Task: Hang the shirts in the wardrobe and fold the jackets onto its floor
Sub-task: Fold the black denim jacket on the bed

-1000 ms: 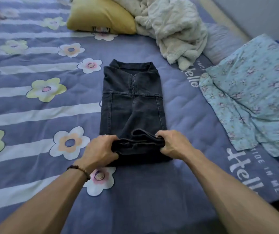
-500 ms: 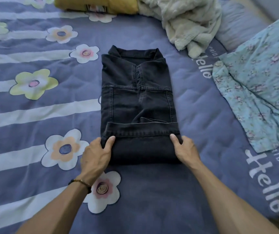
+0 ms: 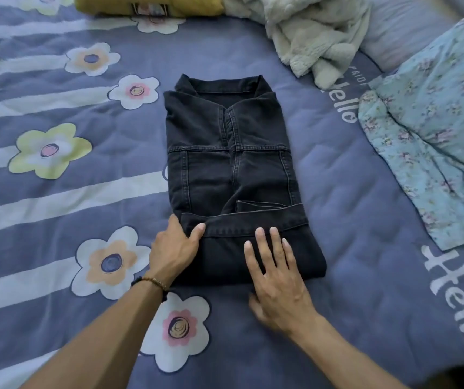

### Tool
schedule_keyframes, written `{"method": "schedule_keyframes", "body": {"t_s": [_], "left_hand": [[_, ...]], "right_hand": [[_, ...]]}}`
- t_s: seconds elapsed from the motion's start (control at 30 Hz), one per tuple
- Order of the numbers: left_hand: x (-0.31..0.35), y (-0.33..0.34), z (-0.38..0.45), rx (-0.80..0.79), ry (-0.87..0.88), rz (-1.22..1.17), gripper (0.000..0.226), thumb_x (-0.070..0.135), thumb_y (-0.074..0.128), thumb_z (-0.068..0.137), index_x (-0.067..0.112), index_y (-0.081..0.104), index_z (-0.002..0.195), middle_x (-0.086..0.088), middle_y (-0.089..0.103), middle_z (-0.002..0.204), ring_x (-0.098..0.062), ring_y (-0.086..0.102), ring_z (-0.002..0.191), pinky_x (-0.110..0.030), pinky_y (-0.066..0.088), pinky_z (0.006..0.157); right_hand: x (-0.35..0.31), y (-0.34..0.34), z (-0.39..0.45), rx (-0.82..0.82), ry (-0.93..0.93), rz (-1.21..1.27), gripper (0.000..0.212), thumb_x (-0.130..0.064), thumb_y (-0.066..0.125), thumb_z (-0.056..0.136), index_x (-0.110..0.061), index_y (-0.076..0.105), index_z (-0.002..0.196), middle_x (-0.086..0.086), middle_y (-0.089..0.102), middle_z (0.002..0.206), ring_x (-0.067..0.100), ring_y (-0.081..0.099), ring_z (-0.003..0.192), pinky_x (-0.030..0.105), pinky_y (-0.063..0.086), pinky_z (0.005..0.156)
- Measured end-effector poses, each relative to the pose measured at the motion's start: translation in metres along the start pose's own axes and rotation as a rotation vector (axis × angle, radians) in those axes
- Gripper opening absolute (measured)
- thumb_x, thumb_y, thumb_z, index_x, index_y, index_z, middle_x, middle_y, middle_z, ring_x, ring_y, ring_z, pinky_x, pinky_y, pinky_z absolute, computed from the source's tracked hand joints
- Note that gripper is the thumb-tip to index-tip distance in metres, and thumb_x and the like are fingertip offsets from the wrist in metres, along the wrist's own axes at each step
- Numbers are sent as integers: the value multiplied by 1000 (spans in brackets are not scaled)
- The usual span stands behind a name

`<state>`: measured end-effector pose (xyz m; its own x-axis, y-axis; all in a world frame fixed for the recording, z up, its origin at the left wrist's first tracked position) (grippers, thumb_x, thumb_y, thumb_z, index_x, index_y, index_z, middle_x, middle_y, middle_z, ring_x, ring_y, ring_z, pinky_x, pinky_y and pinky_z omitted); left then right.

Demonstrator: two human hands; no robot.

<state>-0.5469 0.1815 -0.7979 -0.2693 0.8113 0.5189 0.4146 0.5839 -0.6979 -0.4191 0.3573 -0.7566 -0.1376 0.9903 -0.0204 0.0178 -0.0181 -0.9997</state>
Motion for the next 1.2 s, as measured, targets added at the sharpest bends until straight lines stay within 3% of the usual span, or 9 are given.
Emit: {"method": "schedule_keyframes", "body": {"t_s": [0.17, 0.23, 0.33, 0.43, 0.53, 0.63, 0.83, 1.07, 1.2], "left_hand": [[2, -6, -7, 48, -33, -103, 41, 52, 59, 90, 12, 62, 101, -13, 68, 107, -38, 59, 104, -41, 49, 88], [0, -5, -19, 55, -48, -116, 43, 54, 61, 87, 12, 63, 97, -12, 69, 99, -37, 62, 99, -43, 51, 85], [16, 1, -68, -43, 3, 95, 56, 72, 54, 77, 17, 62, 79, -4, 68, 78, -31, 66, 79, -38, 55, 73], [49, -1, -101, 22, 184, 393, 65, 75, 45, 82, 13, 54, 63, 0, 62, 61, -26, 62, 68, -31, 44, 59], [110, 22, -103, 38, 478, 472, 31, 52, 46, 93, 32, 61, 111, -1, 71, 100, -26, 65, 98, -34, 48, 73], [148, 73, -91, -183, 587, 582, 66, 23, 45, 94, 40, 19, 152, -4, 53, 127, -28, 54, 117, -41, 48, 92], [135, 118, -62, -341, 453, 702, 69, 17, 39, 92, 40, 19, 154, -6, 40, 140, -29, 36, 131, -46, 33, 106], [138, 122, -45, -358, 405, 579, 61, 18, 39, 92, 48, 37, 145, -5, 45, 139, -29, 37, 133, -45, 29, 106], [124, 107, -59, -533, 275, 169, 49, 72, 38, 88, 50, 59, 127, 4, 57, 137, -21, 47, 132, -43, 31, 113]], "right_hand": [[12, -6, 37, 149, 47, -12, 51, -1, 40, 85, -1, 54, 134, 21, 59, 133, 35, 54, 127, 51, 45, 104], [18, -14, 46, 178, -19, 74, 45, 1, 55, 74, 0, 66, 118, 15, 70, 112, 31, 66, 109, 44, 55, 92], [51, -34, 25, -65, -64, 185, 64, 7, 75, 49, -5, 68, 112, 8, 71, 106, 28, 68, 102, 39, 57, 88], [98, -45, -13, -335, -10, 198, 60, 1, 65, 67, -17, 61, 124, 2, 64, 126, 20, 55, 125, 37, 48, 99], [135, -55, -59, -502, 29, 172, 53, -4, 64, 72, -20, 62, 122, 0, 62, 127, 17, 54, 125, 36, 47, 98], [145, -53, -85, -515, 17, 142, 46, -8, 64, 76, -18, 64, 120, 1, 63, 126, 23, 58, 119, 39, 48, 95], [151, -43, -87, -354, 31, 252, 45, -7, 71, 67, -21, 70, 109, 2, 70, 112, 23, 65, 110, 39, 54, 88], [164, -33, -74, -579, 150, 229, 64, -9, 61, 79, -39, 55, 135, -7, 53, 144, 17, 51, 131, 32, 39, 108], [158, -64, -41, -729, 238, 251, 53, -3, 60, 73, -37, 70, 113, 2, 71, 113, 26, 63, 109, 33, 51, 87]]}}
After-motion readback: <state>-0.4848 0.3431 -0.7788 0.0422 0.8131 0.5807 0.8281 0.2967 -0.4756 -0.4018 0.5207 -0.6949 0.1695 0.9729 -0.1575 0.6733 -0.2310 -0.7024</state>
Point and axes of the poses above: each hand's wrist, its own z-axis towards the middle knuckle, its own y-axis out of the palm, x = y × z, the point moved 7 cm from there along z, towards the middle knuckle
